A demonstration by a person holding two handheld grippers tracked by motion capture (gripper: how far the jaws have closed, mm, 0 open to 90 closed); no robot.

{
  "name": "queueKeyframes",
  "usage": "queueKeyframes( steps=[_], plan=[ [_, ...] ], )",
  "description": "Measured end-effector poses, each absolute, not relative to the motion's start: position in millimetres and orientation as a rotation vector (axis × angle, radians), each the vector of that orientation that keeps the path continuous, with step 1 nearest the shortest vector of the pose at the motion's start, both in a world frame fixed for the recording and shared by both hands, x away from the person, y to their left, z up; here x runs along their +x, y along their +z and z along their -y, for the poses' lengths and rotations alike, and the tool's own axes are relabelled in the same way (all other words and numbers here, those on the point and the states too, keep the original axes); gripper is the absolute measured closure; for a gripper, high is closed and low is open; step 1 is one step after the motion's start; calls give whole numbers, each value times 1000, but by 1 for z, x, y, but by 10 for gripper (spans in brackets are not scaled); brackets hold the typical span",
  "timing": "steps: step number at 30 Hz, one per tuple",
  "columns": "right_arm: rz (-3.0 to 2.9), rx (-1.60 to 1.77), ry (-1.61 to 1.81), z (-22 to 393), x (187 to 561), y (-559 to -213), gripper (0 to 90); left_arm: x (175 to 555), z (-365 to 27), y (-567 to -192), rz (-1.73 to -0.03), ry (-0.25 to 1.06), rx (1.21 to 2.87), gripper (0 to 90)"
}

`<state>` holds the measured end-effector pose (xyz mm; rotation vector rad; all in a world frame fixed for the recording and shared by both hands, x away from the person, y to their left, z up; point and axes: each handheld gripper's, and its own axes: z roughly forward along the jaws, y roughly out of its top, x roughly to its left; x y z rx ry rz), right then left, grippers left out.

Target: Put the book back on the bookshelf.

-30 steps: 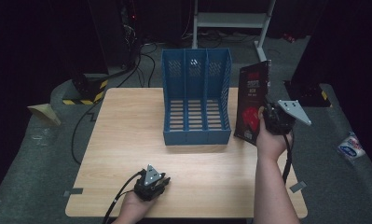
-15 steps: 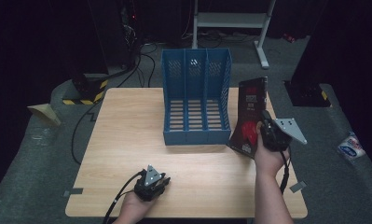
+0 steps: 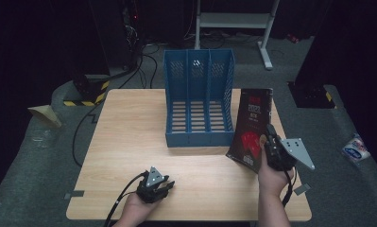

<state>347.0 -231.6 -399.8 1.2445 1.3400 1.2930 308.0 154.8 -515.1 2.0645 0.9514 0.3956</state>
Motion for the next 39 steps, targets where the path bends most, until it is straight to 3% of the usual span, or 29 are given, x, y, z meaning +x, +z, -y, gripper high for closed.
queueKeyframes(
  steps=[7, 14, 20, 39],
  plan=[
    [-1293, 1203, 1306, 237, 317, -396, 872, 321, -132, -449, -862, 385, 1917, 565],
    [-1273, 1118, 1316, 229, 286, -392, 872, 326, -76, -377, -701, 418, 1813, 499],
    [-1239, 1092, 1356, 222, 268, -388, 872, 327, -54, -360, -687, 381, 1781, 485],
    [-1253, 1019, 1379, 171, 250, -375, 872, 318, -44, -309, -629, 366, 1701, 423]
  ],
)
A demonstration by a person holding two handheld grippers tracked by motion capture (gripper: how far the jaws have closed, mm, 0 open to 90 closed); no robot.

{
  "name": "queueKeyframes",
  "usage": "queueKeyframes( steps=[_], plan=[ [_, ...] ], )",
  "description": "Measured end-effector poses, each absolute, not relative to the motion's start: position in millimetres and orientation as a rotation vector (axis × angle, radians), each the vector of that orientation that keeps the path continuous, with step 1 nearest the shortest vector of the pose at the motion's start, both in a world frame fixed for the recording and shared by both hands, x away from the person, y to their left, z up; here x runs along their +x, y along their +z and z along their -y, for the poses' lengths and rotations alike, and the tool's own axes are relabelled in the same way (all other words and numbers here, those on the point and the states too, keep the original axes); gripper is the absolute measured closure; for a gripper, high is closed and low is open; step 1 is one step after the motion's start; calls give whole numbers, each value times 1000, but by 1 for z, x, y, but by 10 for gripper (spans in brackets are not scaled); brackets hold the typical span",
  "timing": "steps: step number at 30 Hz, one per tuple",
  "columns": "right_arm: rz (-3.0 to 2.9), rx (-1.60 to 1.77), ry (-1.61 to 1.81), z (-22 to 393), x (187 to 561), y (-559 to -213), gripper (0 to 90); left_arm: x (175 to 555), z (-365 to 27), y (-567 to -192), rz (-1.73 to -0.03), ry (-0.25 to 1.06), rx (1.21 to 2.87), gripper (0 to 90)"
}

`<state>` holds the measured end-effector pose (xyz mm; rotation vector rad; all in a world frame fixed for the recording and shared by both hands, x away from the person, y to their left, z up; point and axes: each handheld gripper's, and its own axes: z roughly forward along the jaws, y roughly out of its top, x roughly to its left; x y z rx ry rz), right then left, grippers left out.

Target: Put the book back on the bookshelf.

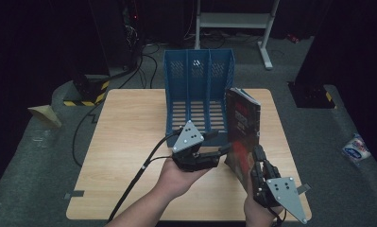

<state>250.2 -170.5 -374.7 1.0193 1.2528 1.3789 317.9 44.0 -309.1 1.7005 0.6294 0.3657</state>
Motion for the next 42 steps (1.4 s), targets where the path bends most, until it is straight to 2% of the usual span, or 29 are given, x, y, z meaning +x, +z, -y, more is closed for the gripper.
queueKeyframes(
  steps=[8, 17, 20, 24, 29, 38, 42],
  plan=[
    [-1294, 978, 1422, 147, 253, -370, 872, 317, -45, -291, -641, 379, 1660, 353],
    [-1361, 932, 1439, 118, 260, -377, 871, 337, -55, -288, -756, 345, 1626, 313],
    [-1375, 912, 1445, 109, 260, -380, 871, 340, -55, -291, -783, 358, 1615, 292],
    [-1391, 863, 1449, 98, 257, -381, 871, 339, -54, -296, -812, 439, 1608, 219],
    [-1404, 860, 1457, 93, 256, -384, 871, 343, -64, -297, -850, 424, 1603, 313],
    [-1437, 809, 1409, 79, 253, -394, 868, 349, -75, -299, -882, 401, 1631, 416],
    [-1451, 798, 1412, 78, 255, -397, 868, 346, -75, -302, -860, 441, 1630, 463]
  ],
)
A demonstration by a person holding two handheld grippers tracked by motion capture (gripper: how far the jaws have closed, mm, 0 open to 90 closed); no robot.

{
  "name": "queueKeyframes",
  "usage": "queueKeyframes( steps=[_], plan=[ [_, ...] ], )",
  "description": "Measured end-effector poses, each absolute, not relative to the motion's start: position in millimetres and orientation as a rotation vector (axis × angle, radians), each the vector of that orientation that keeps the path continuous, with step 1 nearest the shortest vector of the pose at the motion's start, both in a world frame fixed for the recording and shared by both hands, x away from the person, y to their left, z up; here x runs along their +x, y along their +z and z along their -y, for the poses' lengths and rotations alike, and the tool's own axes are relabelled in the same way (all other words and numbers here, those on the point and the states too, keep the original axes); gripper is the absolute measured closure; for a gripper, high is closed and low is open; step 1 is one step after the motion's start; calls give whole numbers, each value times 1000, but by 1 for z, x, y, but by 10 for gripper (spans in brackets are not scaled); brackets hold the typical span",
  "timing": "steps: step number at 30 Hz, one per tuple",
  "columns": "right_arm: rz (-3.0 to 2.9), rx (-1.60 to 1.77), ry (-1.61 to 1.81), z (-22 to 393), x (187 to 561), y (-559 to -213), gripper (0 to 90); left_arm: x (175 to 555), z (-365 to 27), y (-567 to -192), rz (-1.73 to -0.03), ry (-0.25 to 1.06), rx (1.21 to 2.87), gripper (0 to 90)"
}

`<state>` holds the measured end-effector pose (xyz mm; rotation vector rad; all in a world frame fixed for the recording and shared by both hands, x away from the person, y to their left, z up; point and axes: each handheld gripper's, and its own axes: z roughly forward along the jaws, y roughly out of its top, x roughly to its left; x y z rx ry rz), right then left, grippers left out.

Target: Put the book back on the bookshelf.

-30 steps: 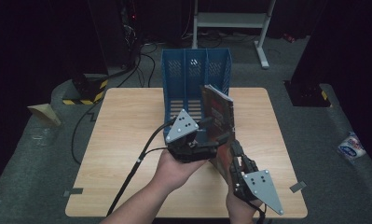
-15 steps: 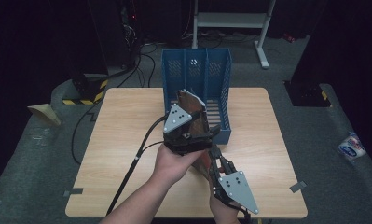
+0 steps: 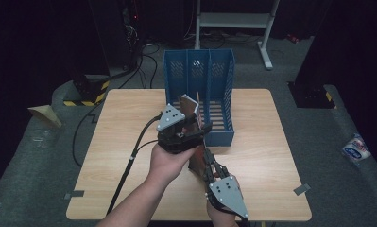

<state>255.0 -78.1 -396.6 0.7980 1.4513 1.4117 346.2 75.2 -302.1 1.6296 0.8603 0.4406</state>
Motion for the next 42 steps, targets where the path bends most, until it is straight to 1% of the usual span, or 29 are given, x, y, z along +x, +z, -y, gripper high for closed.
queueKeyframes(
  steps=[19, 26, 32, 40, 42],
  plan=[
    [-1485, 776, 1391, 79, 257, -409, 841, 343, -70, -308, -858, 488, 1674, 697],
    [-1467, 765, 1385, 81, 255, -409, 829, 339, -68, -305, -849, 490, 1656, 745],
    [-1475, 749, 1383, 78, 254, -411, 796, 334, -65, -305, -837, 482, 1634, 804],
    [-1473, 747, 1393, 77, 252, -412, 762, 327, -58, -305, -803, 477, 1608, 847],
    [-1478, 753, 1411, 77, 252, -412, 750, 326, -55, -306, -797, 494, 1610, 855]
  ],
)
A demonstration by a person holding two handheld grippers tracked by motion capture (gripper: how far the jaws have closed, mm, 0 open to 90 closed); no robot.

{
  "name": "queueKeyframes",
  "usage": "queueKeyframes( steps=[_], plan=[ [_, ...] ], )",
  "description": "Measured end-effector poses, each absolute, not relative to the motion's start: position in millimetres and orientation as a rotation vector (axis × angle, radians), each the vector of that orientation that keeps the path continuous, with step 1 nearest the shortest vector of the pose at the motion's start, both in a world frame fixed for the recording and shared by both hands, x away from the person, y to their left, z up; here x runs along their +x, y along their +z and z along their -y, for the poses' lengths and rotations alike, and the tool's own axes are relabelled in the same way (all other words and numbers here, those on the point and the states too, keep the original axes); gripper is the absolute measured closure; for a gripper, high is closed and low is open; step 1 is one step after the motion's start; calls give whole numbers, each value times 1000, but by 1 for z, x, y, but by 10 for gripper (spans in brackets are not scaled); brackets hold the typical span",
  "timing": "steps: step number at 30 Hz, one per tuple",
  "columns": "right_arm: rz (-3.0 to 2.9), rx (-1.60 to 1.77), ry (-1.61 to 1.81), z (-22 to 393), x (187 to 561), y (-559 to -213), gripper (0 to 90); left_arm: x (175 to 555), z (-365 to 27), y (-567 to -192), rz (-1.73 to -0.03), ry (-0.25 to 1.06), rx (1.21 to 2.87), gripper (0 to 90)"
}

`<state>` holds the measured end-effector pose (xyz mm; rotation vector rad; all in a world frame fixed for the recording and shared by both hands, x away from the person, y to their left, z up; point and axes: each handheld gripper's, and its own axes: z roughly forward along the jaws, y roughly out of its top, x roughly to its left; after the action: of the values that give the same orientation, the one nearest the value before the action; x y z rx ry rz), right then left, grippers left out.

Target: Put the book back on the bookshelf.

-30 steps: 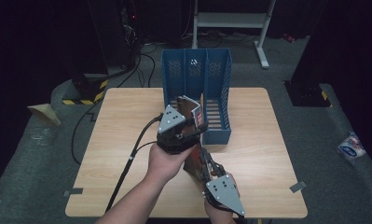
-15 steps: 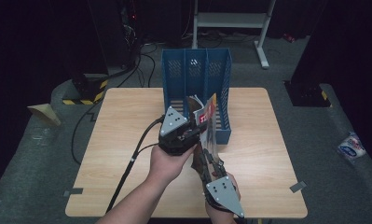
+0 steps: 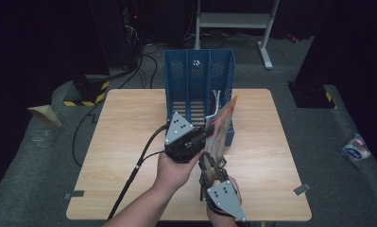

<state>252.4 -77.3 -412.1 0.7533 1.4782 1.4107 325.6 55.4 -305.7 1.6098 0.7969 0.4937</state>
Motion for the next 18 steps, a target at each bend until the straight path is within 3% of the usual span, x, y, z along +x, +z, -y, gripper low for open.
queueKeyframes(
  steps=[18],
  plan=[
    [-1598, 703, 1470, 72, 245, -414, 638, 337, -79, -306, -790, 565, 1624, 866]
  ],
)
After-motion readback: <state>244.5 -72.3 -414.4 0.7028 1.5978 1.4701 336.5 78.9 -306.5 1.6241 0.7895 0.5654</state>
